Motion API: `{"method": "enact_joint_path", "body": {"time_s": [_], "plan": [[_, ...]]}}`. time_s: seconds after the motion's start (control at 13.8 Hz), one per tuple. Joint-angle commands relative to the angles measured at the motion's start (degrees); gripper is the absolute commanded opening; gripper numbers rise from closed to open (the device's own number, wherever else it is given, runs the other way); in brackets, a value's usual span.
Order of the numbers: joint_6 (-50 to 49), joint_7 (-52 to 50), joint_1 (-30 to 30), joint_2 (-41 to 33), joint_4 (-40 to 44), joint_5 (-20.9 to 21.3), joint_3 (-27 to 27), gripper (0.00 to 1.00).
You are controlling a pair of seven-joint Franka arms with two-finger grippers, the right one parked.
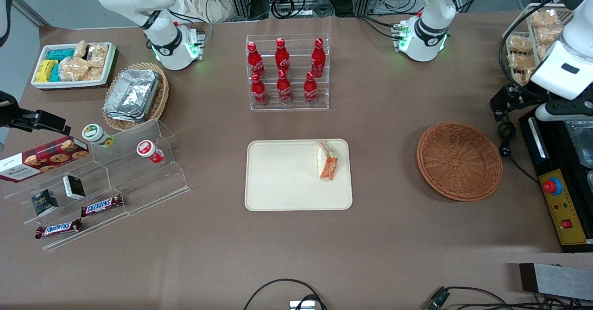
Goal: Place sandwich from basket to tray
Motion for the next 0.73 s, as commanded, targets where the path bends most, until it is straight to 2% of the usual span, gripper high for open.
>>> {"method": "enact_joint_path", "body": {"time_s": [0.0,0.07,0.29,0.65], "plan": [[-0.95,1.03,-0.10,-2.80,-1.66,-4.04,0.93,1.00],[-1.04,1.99,0.08,-3.24,-1.57,-5.71,1.10,1.00],[-3.75,11.64,-0.27,-4.38,-1.04,-6.08,4.61,1.00],[-6.49,11.40,-0.53,-4.65,0.37,-5.82,5.15,1.00]]}}
